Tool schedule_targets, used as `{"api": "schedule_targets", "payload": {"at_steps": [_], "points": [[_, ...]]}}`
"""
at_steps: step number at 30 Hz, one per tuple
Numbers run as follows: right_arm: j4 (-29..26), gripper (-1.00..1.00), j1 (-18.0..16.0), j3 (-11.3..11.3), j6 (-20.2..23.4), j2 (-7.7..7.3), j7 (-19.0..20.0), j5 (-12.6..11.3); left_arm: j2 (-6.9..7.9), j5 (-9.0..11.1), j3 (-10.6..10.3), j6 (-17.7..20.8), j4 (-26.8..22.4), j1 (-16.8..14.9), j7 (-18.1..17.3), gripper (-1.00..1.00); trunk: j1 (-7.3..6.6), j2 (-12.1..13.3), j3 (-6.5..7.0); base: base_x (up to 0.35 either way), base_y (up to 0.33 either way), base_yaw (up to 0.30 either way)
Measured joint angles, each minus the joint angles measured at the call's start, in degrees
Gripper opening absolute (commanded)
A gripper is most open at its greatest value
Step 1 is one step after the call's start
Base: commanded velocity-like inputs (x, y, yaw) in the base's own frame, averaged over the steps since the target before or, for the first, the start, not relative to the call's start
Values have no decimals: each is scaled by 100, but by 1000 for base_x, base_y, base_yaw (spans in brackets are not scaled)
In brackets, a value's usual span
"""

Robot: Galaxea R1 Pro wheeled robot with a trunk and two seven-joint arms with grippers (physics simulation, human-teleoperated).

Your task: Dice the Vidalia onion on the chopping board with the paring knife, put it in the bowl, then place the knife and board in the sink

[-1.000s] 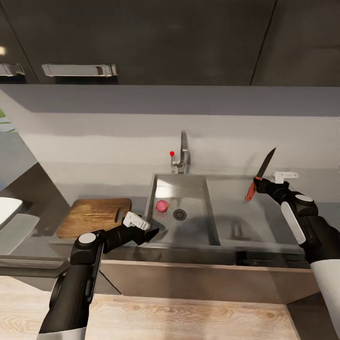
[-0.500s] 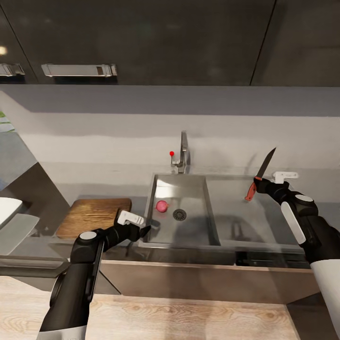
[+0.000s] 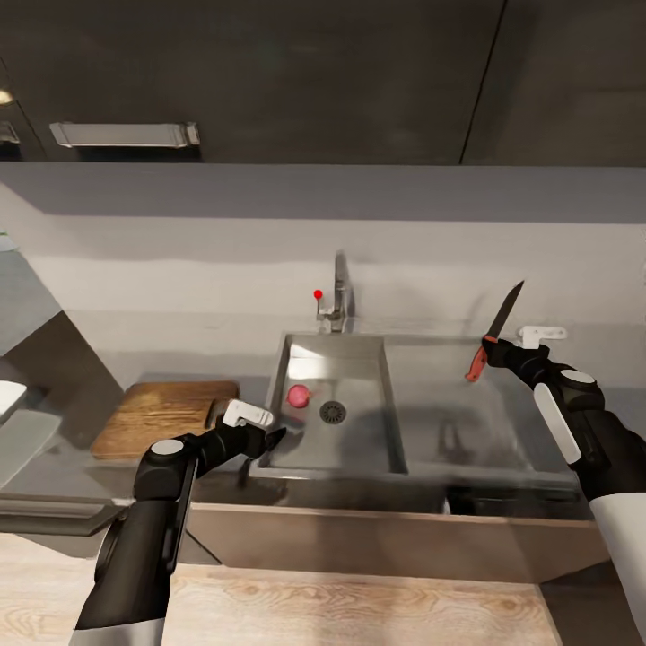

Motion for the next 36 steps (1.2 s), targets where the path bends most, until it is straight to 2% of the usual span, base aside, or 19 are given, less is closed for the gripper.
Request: {"api": "schedule_targets", "payload": {"at_steps": [8, 15, 24, 36], "points": [[1, -100, 0, 0, -3, 0, 0, -2, 0, -2, 0, -1, -1, 0, -3, 100, 2, 1, 0, 154, -225, 0], [1, -100, 0, 0, -4, 0, 1, 0, -1, 0, 0, 1, -1, 0, -4, 100, 2, 0, 0, 23, -19, 0], [1, -100, 0, 0, -4, 0, 1, 0, -1, 0, 0, 1, 5, 0, -5, 100, -1, -1, -1, 270, 0, 0], [0, -100, 0, 0, -2, 0, 0, -2, 0, 0, 0, 0, 6, 0, -5, 100, 0, -1, 0, 104, -47, 0]]}}
